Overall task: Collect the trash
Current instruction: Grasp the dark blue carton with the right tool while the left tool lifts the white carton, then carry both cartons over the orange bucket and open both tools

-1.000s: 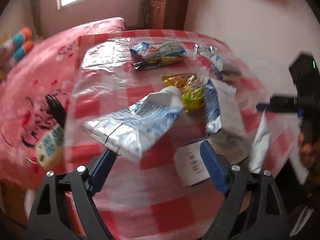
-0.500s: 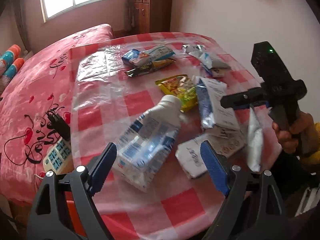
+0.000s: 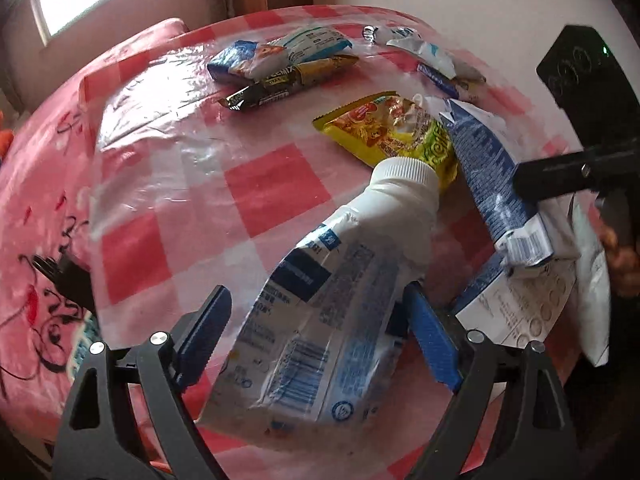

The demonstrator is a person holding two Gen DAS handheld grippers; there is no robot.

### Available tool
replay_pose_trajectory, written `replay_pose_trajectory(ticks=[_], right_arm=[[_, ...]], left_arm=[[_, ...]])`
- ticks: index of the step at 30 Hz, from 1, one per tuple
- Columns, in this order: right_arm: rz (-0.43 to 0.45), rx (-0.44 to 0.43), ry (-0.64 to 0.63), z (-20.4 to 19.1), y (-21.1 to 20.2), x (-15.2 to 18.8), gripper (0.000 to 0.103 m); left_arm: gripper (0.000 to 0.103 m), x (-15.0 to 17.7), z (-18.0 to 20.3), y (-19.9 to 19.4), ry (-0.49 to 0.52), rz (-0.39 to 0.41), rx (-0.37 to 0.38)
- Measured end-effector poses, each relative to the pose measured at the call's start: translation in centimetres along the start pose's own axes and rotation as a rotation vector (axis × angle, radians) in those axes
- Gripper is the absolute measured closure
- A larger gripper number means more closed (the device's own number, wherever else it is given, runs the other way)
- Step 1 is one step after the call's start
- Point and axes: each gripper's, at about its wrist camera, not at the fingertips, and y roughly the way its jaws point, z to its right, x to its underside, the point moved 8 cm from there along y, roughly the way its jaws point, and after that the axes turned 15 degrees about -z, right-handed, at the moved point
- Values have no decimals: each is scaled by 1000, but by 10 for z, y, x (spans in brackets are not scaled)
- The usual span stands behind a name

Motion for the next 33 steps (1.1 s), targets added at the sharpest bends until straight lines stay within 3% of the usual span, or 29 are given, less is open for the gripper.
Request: replay_pose_trajectory(ticks=[5,7,11,13,15,18,21,23,25,26,33], right_arm=[[9,-9,-1,2,-1,-4,18],[9,-12,0,2,0,-6,18],[18,8,-8,4,-3,-5,18],[21,12,-11,5,-4,-4,18],[24,8,-13,5,-5,-2,19],[28,-10,-15,4,-5,0,32],[37,-16,-17,3,-7,2,34],[42,-8,-25,1,-9,4,42],[58,-2,-36,-1,-14,6,60],[65,-6,-43,-3,-17,7,63],[110,39,-129,-27,-30,12,63]], left_arm=[[13,4,15,9,-9,-16,42],[11,5,25,14,33,-10,-32],[11,4,29,13,-9,11,-36],[20,3,28,11,-39,25,-42],[22,6,28,8,-72,38,-84],[22,9,26,8,-158,47,-101],[22,13,27,6,-209,57,-94],[22,15,29,1,-233,76,-80],[22,19,29,-6,-267,100,-61],[22,20,29,-8,-280,110,-52],[22,41,33,-44,-380,228,16]])
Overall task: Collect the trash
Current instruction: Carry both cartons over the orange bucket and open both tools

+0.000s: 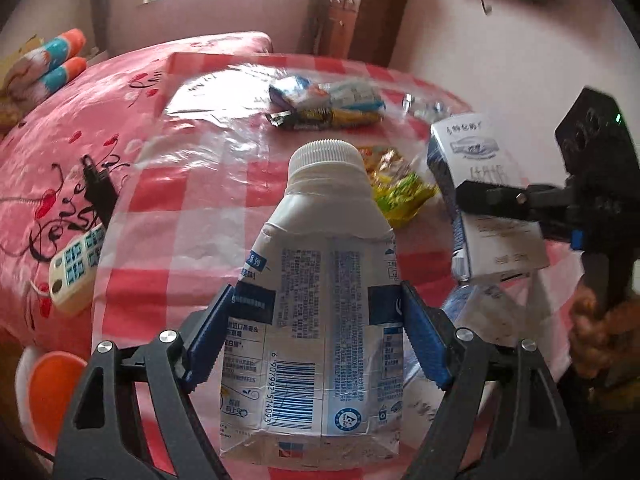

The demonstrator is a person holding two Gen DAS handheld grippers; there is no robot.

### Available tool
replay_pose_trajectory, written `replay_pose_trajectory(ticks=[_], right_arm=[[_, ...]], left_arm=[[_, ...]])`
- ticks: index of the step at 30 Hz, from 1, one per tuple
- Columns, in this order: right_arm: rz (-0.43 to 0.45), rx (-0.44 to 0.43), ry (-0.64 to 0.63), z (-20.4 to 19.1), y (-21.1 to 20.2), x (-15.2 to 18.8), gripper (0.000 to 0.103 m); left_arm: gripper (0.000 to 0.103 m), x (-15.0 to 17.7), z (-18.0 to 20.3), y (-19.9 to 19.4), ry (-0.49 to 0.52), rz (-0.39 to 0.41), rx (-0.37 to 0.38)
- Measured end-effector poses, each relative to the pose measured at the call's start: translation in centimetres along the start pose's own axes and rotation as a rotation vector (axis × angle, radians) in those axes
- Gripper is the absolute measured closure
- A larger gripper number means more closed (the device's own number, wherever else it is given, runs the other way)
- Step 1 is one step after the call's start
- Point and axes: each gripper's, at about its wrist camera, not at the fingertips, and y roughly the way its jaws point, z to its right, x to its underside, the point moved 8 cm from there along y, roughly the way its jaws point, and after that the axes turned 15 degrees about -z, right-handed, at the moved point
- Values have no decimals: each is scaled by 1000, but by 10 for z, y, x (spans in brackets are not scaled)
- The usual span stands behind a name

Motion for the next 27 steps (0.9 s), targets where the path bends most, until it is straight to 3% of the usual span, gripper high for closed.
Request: replay_pose_trajectory(ticks=[5,11,17,23,27], right_arm=[[14,57,-104,-34,-5,-1,63],[-54,53,-246,-98,21,-2,63],[-191,13,-416,-177,86,13,63],[-345,-10,-551,-238,162,43,63],[-436,9,-616,-259,212,64,62]], left_arm=[[22,11,-10,-24,-67,62,21],[22,34,-55,-62,-202,143,-17],[22,87,-146,-92,-456,205,-108],[22,150,-220,-75,-698,174,-162],[22,180,-250,-59,-792,155,-163]])
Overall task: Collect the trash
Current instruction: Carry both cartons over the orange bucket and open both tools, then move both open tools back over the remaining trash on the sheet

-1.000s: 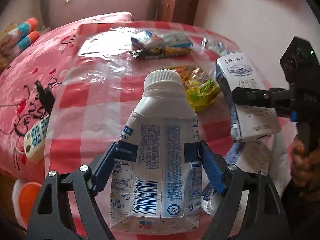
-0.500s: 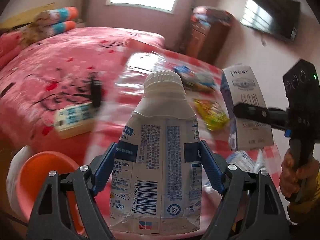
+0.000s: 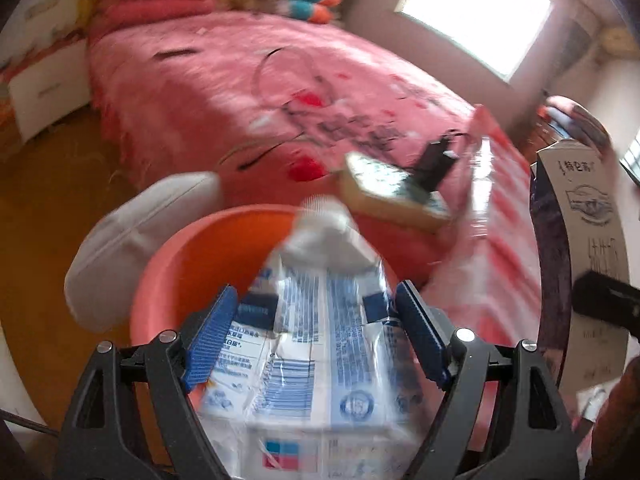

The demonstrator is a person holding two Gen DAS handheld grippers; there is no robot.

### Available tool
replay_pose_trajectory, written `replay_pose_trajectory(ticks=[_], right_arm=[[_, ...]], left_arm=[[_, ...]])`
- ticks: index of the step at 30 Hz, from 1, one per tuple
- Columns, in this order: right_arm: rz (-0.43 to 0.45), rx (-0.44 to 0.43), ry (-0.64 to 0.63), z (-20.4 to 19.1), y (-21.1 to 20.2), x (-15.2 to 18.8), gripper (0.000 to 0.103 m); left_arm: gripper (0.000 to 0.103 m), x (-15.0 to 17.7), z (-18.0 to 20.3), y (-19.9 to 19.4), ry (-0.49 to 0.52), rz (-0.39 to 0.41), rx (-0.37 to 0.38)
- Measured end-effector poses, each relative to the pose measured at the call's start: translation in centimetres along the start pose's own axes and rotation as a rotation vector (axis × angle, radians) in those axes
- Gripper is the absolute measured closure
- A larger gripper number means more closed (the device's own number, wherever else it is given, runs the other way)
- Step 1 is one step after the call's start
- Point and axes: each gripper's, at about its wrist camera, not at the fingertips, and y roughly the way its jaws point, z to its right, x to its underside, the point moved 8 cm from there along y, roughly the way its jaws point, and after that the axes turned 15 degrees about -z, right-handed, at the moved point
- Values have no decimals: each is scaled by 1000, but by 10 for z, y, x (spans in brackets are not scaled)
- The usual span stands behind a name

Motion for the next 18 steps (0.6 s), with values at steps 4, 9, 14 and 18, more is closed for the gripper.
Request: replay_pose_trajectory(ticks=[4,9,14,18], right_arm=[[-59,39,-11,-6,38,-4,47],[-39,82,73,17,44,5,18],[38,112,155,41,19,15,13],[114,151,170,49,-11,30,13]], left_arm=[[22,0,-23,8,-42,6,-16],[21,3,-35,8,-59,21,-6],[16,-6,-29,-6,-63,106,42],[15,-8,-5,-23,0,163,51]])
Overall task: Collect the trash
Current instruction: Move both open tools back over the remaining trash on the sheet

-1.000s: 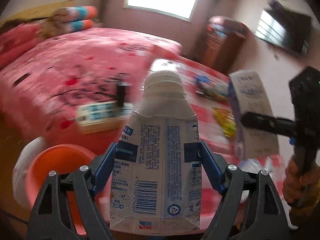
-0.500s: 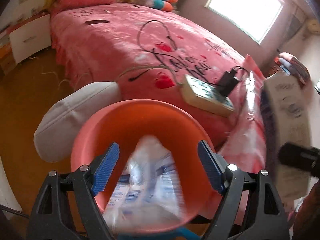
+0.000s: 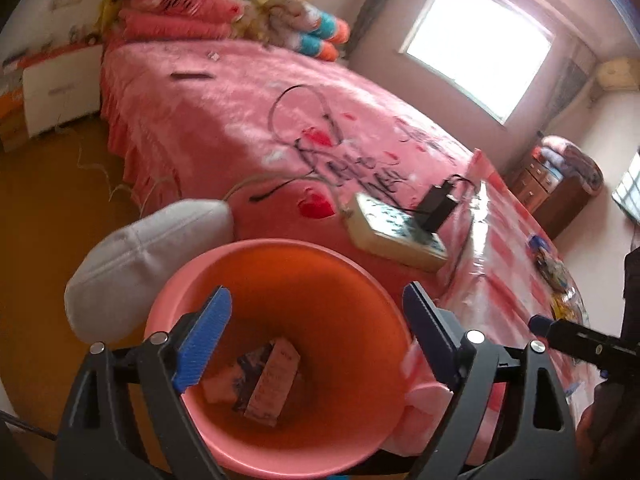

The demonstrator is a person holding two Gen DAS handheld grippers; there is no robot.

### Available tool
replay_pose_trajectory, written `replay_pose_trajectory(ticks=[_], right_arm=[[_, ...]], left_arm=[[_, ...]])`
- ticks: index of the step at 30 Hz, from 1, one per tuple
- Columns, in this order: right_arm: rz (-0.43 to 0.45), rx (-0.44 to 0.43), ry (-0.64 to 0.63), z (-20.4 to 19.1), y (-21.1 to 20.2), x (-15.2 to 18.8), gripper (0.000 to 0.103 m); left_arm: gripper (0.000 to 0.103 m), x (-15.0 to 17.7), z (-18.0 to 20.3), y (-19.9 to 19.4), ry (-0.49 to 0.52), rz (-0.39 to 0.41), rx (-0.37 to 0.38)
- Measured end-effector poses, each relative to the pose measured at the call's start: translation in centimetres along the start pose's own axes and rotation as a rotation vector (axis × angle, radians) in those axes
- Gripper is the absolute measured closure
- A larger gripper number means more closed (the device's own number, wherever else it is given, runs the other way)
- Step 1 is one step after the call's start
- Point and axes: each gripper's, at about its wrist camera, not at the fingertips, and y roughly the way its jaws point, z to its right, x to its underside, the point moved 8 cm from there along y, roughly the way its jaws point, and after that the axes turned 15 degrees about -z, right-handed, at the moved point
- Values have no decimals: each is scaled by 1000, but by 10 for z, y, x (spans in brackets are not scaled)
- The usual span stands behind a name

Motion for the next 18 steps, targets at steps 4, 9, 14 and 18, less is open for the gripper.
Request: replay_pose_trajectory(ticks=[4,9,14,18], right_arm=[[91,8,3,8,-31,10,13],[221,55,-14,16,-77,20,9],[298,86,6,34,-108,30,9],[334,100,50,58,-126,39,8]], left_arm=[[15,0,33,-11,82,19,-14],[15,4,82,-12,204,-25,-32],[15,14,123,-11,269,-58,20],[15,24,161,-11,352,-75,52]])
